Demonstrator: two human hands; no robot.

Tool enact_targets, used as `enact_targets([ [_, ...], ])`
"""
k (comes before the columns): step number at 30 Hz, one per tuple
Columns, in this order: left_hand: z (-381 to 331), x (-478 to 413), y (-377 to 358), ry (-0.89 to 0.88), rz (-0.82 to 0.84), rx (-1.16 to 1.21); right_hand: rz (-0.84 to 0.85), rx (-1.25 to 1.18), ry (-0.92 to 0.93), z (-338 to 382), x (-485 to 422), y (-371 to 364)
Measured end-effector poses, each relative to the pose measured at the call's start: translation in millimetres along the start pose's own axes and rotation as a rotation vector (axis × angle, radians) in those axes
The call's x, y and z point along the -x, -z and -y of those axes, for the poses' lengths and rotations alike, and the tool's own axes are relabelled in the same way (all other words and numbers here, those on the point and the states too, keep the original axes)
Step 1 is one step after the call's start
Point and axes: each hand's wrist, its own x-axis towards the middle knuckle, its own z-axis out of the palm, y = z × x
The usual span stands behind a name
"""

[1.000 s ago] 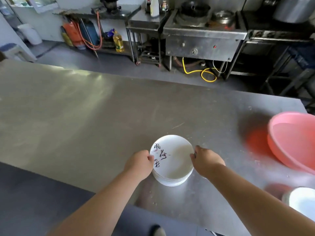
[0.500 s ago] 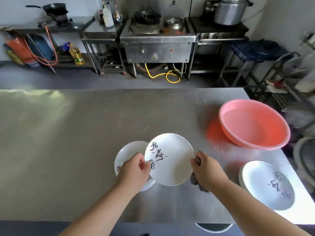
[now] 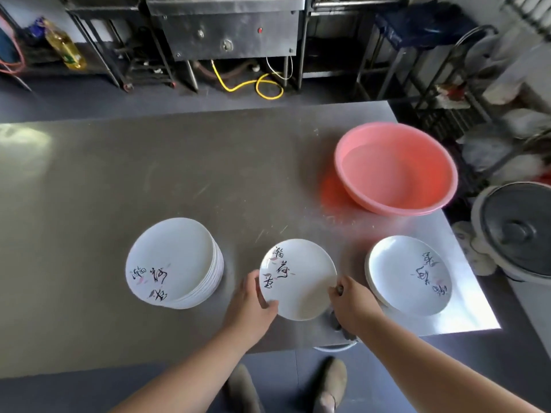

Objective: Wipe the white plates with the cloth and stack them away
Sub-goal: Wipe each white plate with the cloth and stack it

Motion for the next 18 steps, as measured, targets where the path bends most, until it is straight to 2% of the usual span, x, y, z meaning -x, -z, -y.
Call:
enact_targets([
  [4, 13, -10, -22, -0.034, -0.065, -0.250, -0.039, 0.157, 0.025, -22, -13, -8],
  [9, 21, -13, -34, -0.078, -0.066, -0.343, 0.032, 0.170, 0.051, -28, -20, -3],
  [14, 27, -9, -33, -0.163, -0.118, -0.486, 0.152, 0.307, 0.075, -9, -15, 19],
  [16, 32, -6, -35, -0.229, -0.112, -0.548, 0.195, 0.228, 0.059, 4, -9, 28],
  [18, 39, -6, -37, -0.292, -0.089, -0.611, 0.116, 0.175, 0.119, 20, -6, 33],
])
